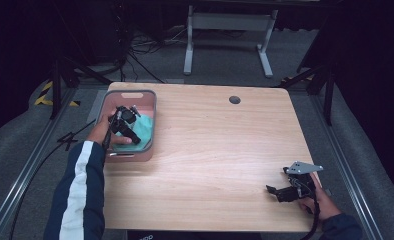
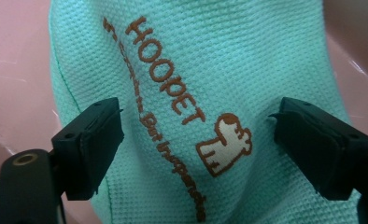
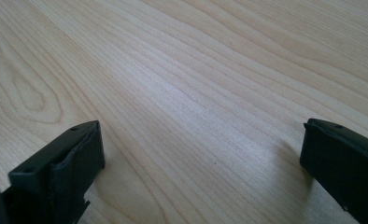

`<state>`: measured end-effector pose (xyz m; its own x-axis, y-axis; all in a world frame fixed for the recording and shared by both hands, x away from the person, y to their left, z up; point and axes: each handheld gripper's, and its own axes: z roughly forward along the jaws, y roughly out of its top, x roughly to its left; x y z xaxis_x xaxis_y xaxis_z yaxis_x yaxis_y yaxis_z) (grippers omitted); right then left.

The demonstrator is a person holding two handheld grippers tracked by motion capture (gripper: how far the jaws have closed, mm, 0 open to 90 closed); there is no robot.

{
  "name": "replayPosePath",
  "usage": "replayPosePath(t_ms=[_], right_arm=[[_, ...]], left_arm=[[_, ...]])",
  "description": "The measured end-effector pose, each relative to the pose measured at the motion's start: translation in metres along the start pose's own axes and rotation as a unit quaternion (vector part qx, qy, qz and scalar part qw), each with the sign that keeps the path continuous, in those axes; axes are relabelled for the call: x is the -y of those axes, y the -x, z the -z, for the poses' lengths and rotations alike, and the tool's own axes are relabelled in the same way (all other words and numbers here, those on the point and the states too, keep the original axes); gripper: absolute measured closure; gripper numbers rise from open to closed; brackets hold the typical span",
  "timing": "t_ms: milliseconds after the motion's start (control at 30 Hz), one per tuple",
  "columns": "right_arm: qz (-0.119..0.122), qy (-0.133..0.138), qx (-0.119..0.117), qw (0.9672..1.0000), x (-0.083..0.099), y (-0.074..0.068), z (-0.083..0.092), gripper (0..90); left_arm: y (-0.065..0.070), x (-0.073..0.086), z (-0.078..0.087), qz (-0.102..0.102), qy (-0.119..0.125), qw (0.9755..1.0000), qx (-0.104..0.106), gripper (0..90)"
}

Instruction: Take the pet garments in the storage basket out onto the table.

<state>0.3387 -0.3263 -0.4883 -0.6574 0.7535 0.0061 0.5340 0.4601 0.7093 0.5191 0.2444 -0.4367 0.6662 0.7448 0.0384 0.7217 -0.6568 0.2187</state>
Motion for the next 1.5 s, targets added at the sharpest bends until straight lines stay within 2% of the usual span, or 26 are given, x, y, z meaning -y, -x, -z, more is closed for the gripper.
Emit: replayPosePath(t_ms=[100,233,367,433,500,600,667,733,800,833,900,967,1067,1167,1267,1500], right_arm=[[0.000,0.000,0.000,1.0000,0.000,0.000,0.000,0.2],[0.000,0.000,0.000,1.0000,0.000,0.000,0.000,0.2],[0.000,0.000,0.000,1.0000,0.000,0.000,0.000,0.2],[0.000,0.000,0.000,1.0000,0.000,0.000,0.000,0.2],[0.000,0.000,0.000,1.0000,0.000,0.000,0.000,0.2],[0.000,0.000,0.000,1.0000,0.000,0.000,0.000,0.2],[0.000,0.000,0.000,1.0000,0.000,0.000,0.000,0.2],[0.000,0.000,0.000,1.0000,0.000,0.000,0.000,0.2],[0.000,0.000,0.000,1.0000,0.000,0.000,0.000,0.2],[0.000,0.000,0.000,1.0000,0.000,0.000,0.000,0.2],[0.000,0.000,0.000,1.0000,0.000,0.000,0.000,0.2],[0.000,0.000,0.000,1.0000,0.000,0.000,0.000,0.2],[0.000,0.000,0.000,1.0000,0.000,0.000,0.000,0.2],[0.000,0.000,0.000,1.0000,0.000,0.000,0.000,0.2],[0.000,0.000,0.000,1.0000,0.000,0.000,0.000,0.2],[0.000,0.000,0.000,1.0000,0.000,0.000,0.000,0.2]], left_arm=[[-0.002,0.000,-0.002,0.011,-0.005,0.9999,0.005,14.0],[-0.005,0.000,-0.005,0.036,-0.015,0.9986,0.035,13.8],[-0.005,-0.002,-0.003,0.034,-0.020,0.9986,0.035,15.9],[-0.003,-0.002,-0.001,0.023,-0.021,0.9987,0.040,23.4],[-0.002,-0.003,0.001,0.024,-0.020,0.9985,0.045,32.0],[-0.002,-0.003,0.005,0.015,-0.018,0.9987,0.046,54.1],[-0.001,-0.002,0.005,0.011,-0.012,0.9985,0.052,62.6],[0.000,0.000,0.006,0.007,-0.003,0.9989,0.047,67.4],[0.001,0.001,0.007,0.007,0.005,0.9995,0.031,70.2],[0.002,0.002,0.008,0.014,0.009,0.9996,0.023,71.2],[0.003,0.003,0.012,0.014,0.025,0.9996,0.007,72.3],[0.003,0.004,0.018,0.021,0.044,0.9988,0.001,73.2],[0.003,0.008,0.028,0.031,0.075,0.9967,-0.006,73.7],[0.004,0.012,0.036,0.032,0.093,0.9951,-0.012,73.9],[0.004,0.017,0.046,0.038,0.122,0.9916,-0.019,74.0],[0.008,0.031,0.071,0.046,0.186,0.9811,-0.030,74.3]])
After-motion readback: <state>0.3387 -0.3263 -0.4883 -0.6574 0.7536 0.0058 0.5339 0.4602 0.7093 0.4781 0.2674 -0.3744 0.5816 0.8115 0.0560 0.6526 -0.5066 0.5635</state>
